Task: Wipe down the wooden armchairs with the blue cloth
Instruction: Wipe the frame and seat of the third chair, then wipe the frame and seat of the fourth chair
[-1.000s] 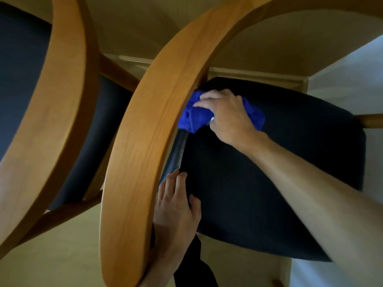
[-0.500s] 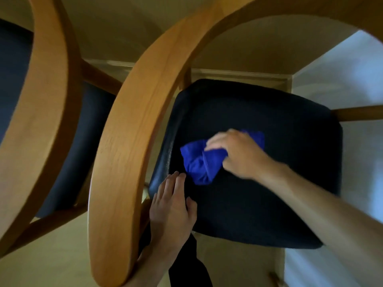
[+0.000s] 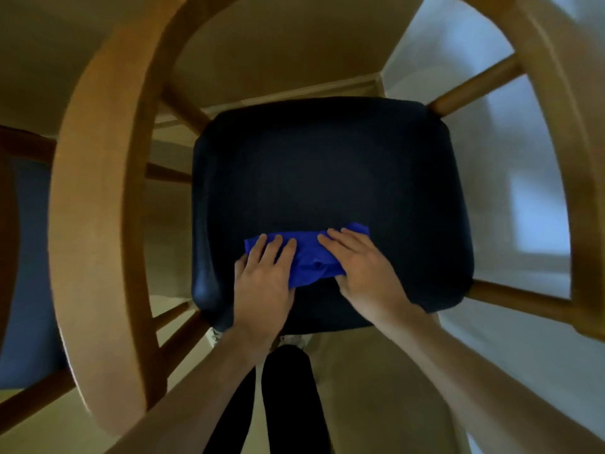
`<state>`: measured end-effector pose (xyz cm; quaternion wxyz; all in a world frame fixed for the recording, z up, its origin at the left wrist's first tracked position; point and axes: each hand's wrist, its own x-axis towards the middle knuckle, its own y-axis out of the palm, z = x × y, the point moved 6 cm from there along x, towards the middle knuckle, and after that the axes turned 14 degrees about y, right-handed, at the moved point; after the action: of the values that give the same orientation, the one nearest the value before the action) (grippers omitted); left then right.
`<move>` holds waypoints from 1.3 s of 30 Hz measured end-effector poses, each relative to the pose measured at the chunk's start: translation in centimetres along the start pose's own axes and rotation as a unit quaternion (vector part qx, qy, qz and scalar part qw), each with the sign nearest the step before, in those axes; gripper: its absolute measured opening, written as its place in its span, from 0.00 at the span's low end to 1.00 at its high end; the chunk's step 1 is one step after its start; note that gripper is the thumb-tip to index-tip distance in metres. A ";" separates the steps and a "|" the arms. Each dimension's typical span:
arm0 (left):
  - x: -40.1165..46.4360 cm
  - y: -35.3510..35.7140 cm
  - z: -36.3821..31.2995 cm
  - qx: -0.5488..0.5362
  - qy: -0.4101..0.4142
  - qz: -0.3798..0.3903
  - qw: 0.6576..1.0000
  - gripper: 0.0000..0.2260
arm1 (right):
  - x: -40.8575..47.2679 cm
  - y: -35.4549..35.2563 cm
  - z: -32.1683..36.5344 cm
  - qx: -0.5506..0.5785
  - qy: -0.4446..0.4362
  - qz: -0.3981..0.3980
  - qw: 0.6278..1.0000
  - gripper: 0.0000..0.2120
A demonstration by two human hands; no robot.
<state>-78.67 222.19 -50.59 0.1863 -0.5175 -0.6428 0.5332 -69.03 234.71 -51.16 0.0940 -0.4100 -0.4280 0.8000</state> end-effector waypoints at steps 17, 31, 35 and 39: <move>-3.7 -16.7 -3.2 -0.035 0.127 -0.106 0.986 0.12 | -8.1 -12.7 5.4 0.076 -0.068 -0.011 0.995 0.16; -21.3 -29.4 13.7 -0.071 0.124 -0.226 0.963 0.12 | -12.3 -11.1 31.7 0.129 -0.247 0.042 0.959 0.20; -27.1 -28.7 19.4 -0.037 0.078 -0.201 0.976 0.20 | -13.2 -6.7 38.2 0.047 -0.267 -0.009 0.962 0.29; -30.3 -23.9 24.6 -0.078 -0.009 -0.042 0.996 0.36 | -12.9 -0.5 41.0 -0.058 -0.247 0.043 0.966 0.39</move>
<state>-97.30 186.37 -29.03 0.1615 -0.4985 -0.7052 0.4776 -90.99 203.63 -31.16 -0.0730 -0.2226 -0.4658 0.8533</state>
